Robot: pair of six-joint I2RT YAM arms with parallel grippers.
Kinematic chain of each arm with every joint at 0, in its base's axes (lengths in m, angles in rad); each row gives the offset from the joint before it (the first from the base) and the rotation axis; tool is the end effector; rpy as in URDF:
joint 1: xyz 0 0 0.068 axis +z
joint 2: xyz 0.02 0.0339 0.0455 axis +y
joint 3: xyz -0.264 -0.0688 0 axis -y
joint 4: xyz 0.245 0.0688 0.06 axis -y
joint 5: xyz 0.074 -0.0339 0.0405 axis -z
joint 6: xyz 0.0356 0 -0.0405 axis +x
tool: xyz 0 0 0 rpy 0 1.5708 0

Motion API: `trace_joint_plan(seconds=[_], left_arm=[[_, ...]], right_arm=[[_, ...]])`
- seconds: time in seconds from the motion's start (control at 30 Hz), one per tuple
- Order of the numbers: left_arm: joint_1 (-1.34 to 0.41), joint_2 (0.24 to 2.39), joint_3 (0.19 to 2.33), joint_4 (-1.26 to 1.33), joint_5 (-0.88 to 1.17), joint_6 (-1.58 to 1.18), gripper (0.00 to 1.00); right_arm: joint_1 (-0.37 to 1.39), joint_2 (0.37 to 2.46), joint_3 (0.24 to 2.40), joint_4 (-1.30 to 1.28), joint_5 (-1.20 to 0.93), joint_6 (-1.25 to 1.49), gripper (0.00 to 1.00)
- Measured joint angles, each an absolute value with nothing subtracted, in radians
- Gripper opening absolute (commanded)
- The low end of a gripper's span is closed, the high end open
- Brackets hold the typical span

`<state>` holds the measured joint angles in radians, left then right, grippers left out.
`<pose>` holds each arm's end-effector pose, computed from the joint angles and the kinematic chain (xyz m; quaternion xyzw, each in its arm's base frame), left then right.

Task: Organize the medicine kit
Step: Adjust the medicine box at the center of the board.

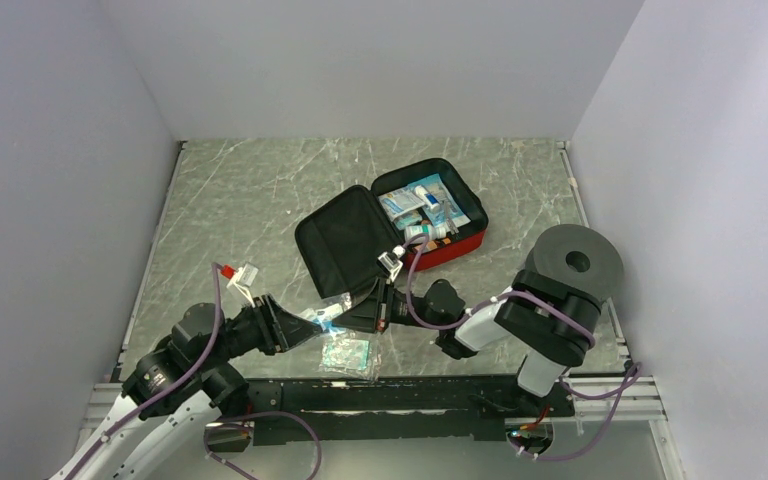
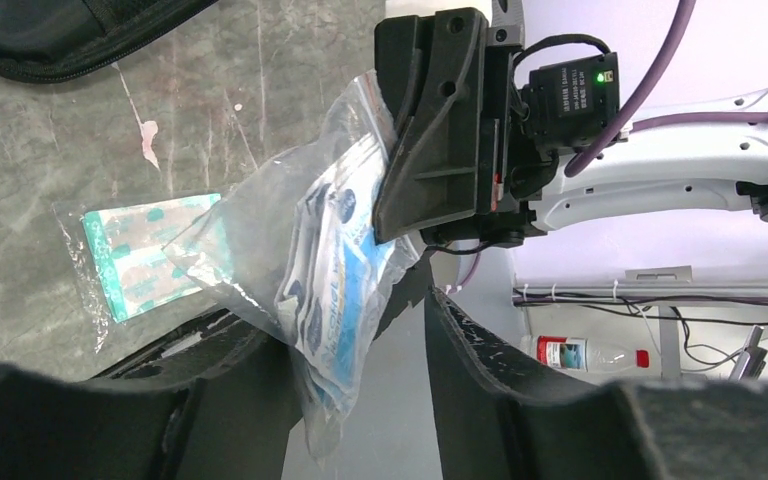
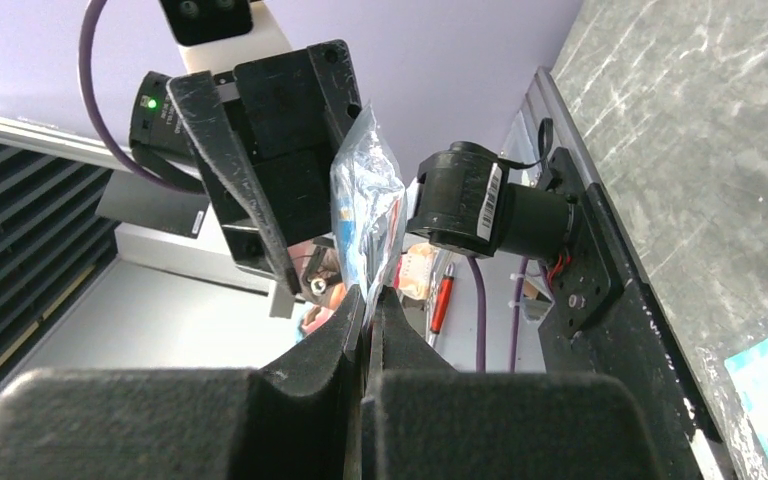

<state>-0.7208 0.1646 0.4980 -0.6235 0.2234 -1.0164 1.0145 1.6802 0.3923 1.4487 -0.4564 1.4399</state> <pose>0.0516 -0.0558 0.2625 -0.0515 0.7980 -0.5110 0.3153 0.1342 0.2456 0.1744 -0.0352 0.6534 0.7479 0.1119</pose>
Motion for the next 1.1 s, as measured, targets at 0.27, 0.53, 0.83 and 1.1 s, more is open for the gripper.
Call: trace_joint_plan(seconds=[0.27, 0.53, 0.83, 1.1], left_arm=[[-0.721, 0.165, 0.498, -0.613, 0.223, -1.018, 0.17], [-0.721, 0.165, 0.498, -0.613, 0.212, -1.018, 0.00], [-0.721, 0.159, 0.498, -0.616, 0.151, -1.018, 0.00], [-0.721, 0.159, 0.499, -0.669, 0.064, -1.019, 0.00]], right_arm=[[1.021, 1.654, 0.392, 1.453, -0.456, 1.428, 0.00], [1.022, 1.652, 0.387, 1.457, -0.456, 1.425, 0.35], [1.001, 1.541, 0.344, 1.449, -0.472, 1.376, 0.56], [0.798, 1.239, 0.306, 1.138, -0.495, 1.223, 0.64]])
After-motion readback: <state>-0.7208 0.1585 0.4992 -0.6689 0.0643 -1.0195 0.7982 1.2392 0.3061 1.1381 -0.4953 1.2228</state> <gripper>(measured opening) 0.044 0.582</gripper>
